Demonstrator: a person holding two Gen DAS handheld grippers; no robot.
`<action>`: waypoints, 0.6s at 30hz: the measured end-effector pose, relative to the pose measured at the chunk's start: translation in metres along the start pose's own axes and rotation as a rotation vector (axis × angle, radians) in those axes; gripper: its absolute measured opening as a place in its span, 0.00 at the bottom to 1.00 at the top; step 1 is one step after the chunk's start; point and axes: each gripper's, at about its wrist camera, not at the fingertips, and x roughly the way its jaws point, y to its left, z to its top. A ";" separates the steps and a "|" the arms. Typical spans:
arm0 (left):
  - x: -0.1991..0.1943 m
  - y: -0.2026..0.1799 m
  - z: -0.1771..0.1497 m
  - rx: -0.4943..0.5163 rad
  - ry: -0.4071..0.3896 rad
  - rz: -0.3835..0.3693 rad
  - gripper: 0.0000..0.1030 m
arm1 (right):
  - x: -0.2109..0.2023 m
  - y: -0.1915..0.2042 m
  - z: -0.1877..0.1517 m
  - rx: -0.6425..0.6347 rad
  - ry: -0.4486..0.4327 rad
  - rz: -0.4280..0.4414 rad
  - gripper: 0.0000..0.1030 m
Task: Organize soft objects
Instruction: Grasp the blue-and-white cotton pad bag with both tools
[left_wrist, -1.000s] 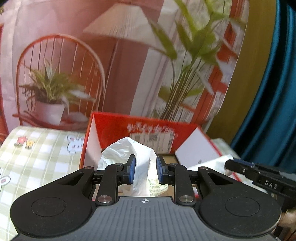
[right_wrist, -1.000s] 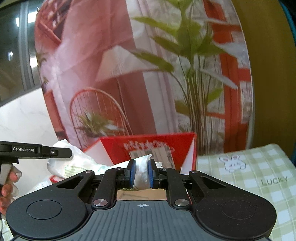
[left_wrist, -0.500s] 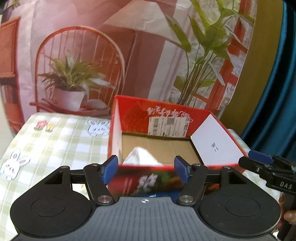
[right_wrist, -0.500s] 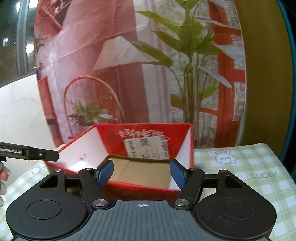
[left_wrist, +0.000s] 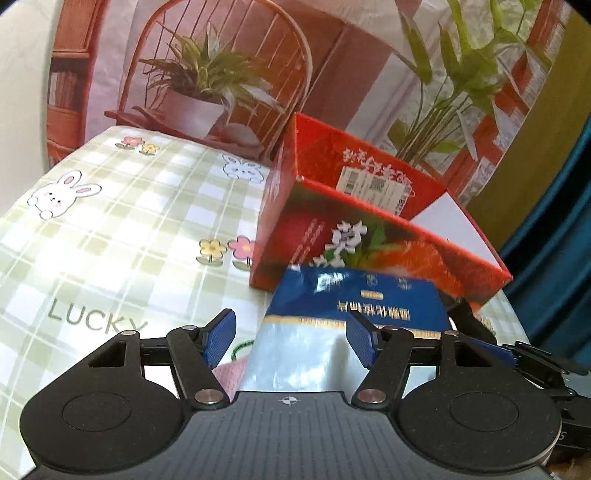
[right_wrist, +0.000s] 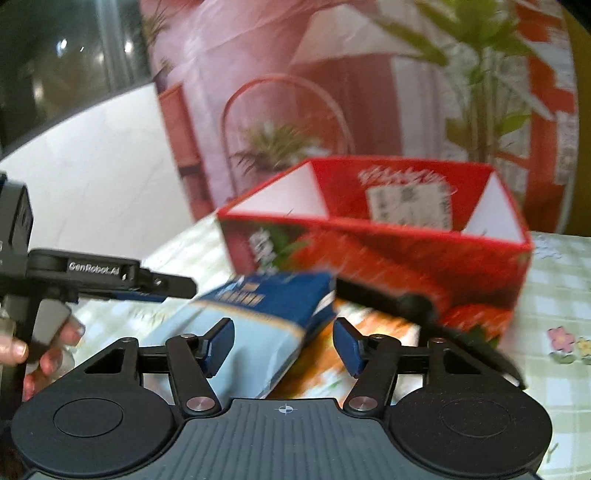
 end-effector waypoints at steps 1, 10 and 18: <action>0.001 0.000 -0.001 -0.003 0.005 -0.011 0.63 | 0.001 0.002 -0.002 0.001 0.012 0.007 0.49; 0.012 0.006 -0.009 -0.050 0.038 -0.066 0.30 | -0.007 -0.011 -0.011 0.076 0.030 0.033 0.13; 0.013 -0.021 -0.016 0.020 0.045 -0.139 0.29 | -0.018 -0.017 -0.011 0.066 0.018 0.006 0.12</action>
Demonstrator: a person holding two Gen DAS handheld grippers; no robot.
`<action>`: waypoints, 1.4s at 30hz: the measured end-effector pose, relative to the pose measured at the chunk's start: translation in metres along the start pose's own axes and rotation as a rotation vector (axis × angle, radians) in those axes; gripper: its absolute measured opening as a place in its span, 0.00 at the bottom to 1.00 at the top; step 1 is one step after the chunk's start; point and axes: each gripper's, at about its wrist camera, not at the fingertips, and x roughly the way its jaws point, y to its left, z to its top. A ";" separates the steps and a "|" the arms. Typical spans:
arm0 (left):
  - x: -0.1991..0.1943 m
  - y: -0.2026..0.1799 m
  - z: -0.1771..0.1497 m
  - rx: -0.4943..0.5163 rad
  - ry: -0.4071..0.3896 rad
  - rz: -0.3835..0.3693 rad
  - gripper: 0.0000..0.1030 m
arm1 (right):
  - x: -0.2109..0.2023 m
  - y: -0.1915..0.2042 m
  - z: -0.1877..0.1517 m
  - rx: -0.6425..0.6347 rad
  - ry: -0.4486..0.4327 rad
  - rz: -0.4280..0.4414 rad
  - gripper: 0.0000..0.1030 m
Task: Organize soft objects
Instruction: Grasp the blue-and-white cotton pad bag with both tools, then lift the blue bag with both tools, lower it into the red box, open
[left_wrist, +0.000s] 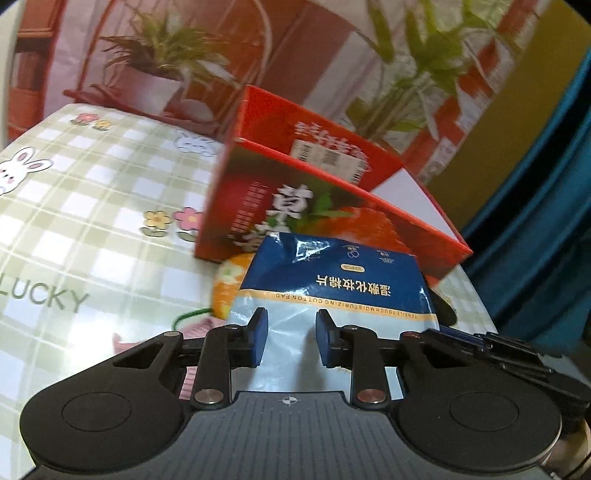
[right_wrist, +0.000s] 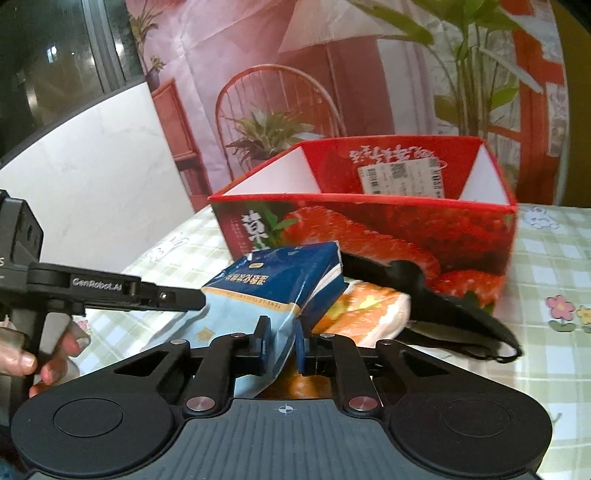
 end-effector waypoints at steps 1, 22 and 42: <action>-0.001 -0.002 -0.001 0.010 -0.004 -0.001 0.29 | -0.004 -0.003 -0.001 0.009 -0.003 -0.003 0.11; 0.005 -0.026 -0.011 0.083 -0.014 -0.004 0.32 | -0.024 -0.033 -0.015 0.054 -0.025 -0.102 0.12; -0.018 -0.043 -0.009 0.149 -0.127 -0.032 0.32 | -0.030 -0.022 -0.010 0.014 -0.091 -0.064 0.23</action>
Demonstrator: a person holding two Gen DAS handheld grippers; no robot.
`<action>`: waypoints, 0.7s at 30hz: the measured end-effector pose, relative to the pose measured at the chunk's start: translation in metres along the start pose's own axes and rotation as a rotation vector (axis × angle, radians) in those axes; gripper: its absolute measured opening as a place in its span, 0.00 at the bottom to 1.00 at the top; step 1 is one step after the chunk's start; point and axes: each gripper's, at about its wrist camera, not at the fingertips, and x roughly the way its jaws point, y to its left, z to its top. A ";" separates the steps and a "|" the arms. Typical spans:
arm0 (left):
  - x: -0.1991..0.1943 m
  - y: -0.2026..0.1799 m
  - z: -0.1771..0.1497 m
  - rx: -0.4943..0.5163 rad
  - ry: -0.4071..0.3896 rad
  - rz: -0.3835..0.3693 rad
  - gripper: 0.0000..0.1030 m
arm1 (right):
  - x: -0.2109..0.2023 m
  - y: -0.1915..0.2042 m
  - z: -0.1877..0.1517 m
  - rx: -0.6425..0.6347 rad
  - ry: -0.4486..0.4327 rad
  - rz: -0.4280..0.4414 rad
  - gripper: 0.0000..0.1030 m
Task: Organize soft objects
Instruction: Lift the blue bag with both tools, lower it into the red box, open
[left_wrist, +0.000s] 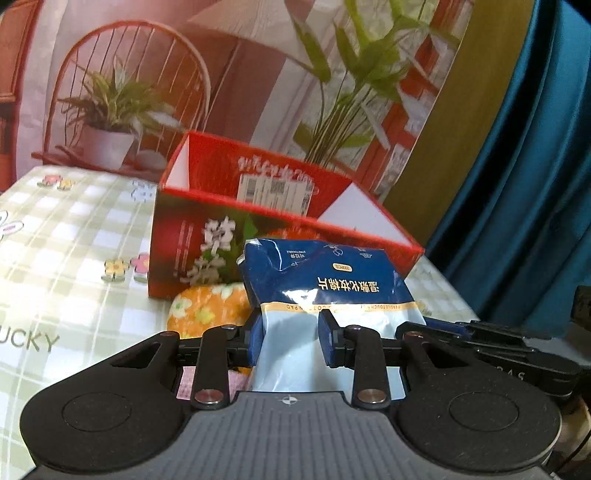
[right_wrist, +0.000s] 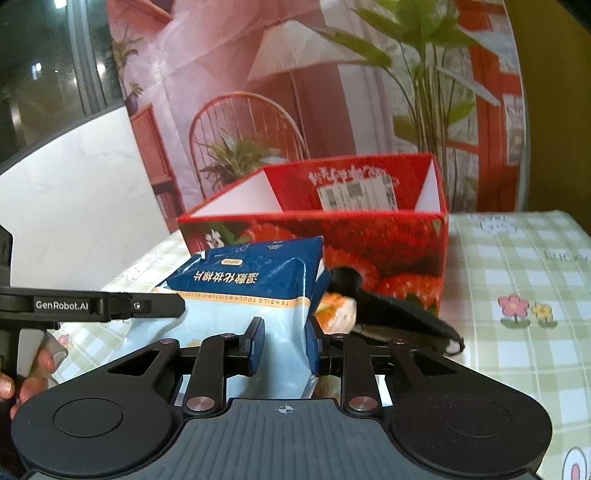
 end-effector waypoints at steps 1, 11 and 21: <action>-0.001 -0.001 0.001 0.001 -0.007 -0.001 0.32 | -0.001 0.001 0.001 -0.006 -0.010 0.001 0.23; -0.003 -0.007 0.015 0.028 -0.035 -0.015 0.32 | -0.010 0.003 0.011 -0.039 -0.062 0.003 0.22; -0.001 -0.017 0.056 0.088 -0.078 -0.033 0.32 | -0.014 0.002 0.046 -0.087 -0.121 0.003 0.22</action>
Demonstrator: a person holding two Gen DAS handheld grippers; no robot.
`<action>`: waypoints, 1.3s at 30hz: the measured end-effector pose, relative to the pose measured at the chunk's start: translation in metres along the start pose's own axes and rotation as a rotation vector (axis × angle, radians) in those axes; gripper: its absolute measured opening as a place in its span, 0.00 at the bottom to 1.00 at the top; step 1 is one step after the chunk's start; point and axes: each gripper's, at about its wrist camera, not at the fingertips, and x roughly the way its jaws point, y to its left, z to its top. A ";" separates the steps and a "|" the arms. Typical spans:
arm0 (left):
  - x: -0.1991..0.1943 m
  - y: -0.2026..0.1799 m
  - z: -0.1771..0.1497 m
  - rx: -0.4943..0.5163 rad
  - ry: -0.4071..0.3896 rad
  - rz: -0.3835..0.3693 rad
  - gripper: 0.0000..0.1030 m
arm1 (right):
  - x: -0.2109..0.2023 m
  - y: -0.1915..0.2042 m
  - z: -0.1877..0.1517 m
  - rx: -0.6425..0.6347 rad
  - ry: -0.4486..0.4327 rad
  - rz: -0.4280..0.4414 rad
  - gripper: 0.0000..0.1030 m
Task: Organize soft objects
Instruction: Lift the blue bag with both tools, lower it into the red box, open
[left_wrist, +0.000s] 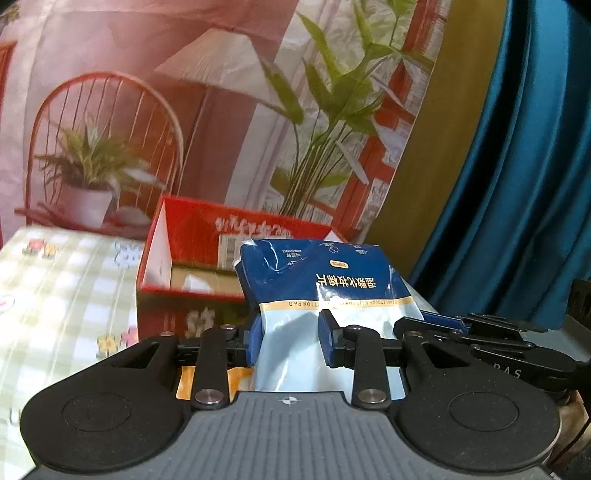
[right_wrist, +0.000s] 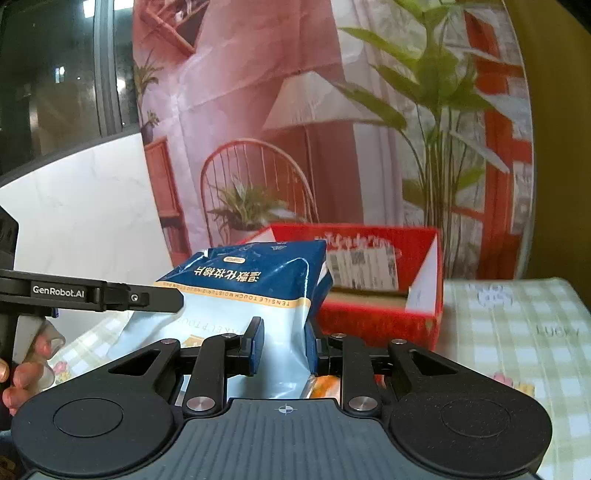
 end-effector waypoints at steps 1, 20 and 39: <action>0.002 0.000 0.005 0.000 -0.004 -0.002 0.32 | 0.001 -0.001 0.004 -0.002 -0.006 -0.001 0.22; 0.098 0.000 0.086 0.156 -0.083 0.084 0.32 | 0.102 -0.044 0.084 -0.111 -0.035 -0.082 0.20; 0.162 0.022 0.056 0.156 0.150 0.114 0.51 | 0.171 -0.074 0.052 -0.129 0.198 -0.183 0.21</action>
